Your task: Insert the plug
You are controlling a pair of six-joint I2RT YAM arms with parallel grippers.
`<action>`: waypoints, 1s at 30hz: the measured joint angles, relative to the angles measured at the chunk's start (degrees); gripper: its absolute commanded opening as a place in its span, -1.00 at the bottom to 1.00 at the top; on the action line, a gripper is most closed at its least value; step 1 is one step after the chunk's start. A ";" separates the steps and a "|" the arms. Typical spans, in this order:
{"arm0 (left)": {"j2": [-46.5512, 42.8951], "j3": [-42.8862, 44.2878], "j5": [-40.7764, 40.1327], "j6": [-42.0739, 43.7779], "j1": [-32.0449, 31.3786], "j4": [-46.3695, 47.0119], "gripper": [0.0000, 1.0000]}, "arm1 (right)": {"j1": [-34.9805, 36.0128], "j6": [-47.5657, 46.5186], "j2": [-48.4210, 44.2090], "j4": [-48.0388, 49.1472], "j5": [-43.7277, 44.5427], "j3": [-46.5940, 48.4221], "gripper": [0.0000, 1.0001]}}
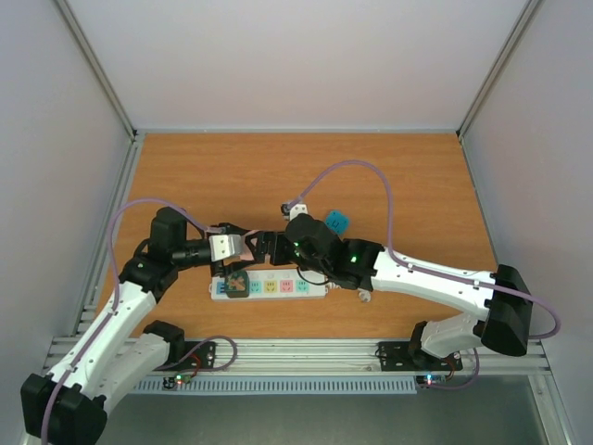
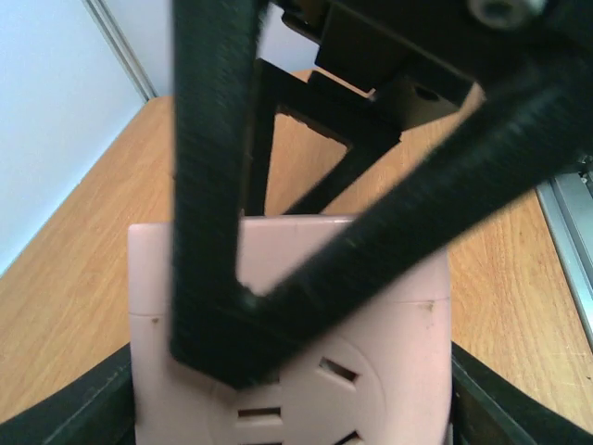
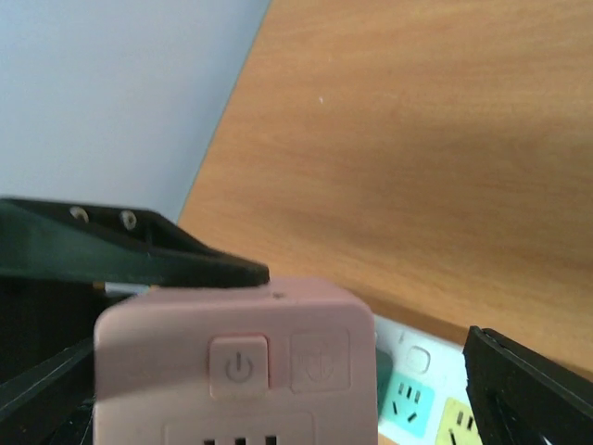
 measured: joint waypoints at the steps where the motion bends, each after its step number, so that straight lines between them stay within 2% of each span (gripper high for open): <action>1: 0.20 0.00 -0.02 -0.02 0.00 -0.11 -0.22 | 0.15 0.00 0.42 -0.35 -0.68 0.02 0.97; 3: 0.46 0.00 -0.17 0.00 0.00 -0.02 -0.22 | 0.28 0.09 0.79 -0.70 -1.81 0.02 0.97; 6: 0.46 0.00 -0.44 0.00 0.00 0.07 -0.22 | 0.31 0.13 1.25 -0.92 -3.13 0.66 0.76; 9: 0.46 0.00 -0.57 0.00 0.00 0.07 -0.19 | 0.35 0.52 2.34 -1.18 -3.98 1.92 0.41; 10: 0.46 0.00 -0.57 0.00 0.00 0.04 -0.16 | 0.35 0.76 2.93 -1.29 -4.37 2.47 0.21; 11: 0.46 0.00 -0.59 0.02 0.00 0.04 -0.05 | 0.39 0.63 3.28 -1.31 -4.70 2.75 -0.04; 14: 0.50 0.00 -0.59 0.42 0.04 -0.39 0.77 | 0.42 1.07 3.89 -2.16 -5.01 3.39 -0.61; 15: 0.55 0.00 -0.59 0.59 0.04 -0.44 0.95 | 0.44 1.20 3.93 -2.58 -4.96 3.56 -0.75; 17: 0.57 0.04 -0.94 1.09 -0.02 -0.42 0.99 | 0.52 1.53 4.04 -4.57 -4.68 4.33 -0.96; 24: 5.33 4.74 -6.10 4.66 0.00 -8.17 0.99 | 0.52 3.23 4.02 -17.27 0.04 9.20 -0.97; 30: 10.29 6.99 -10.19 10.29 0.63 -18.21 0.99 | 0.52 4.00 1.99 -27.41 0.17 9.03 -0.97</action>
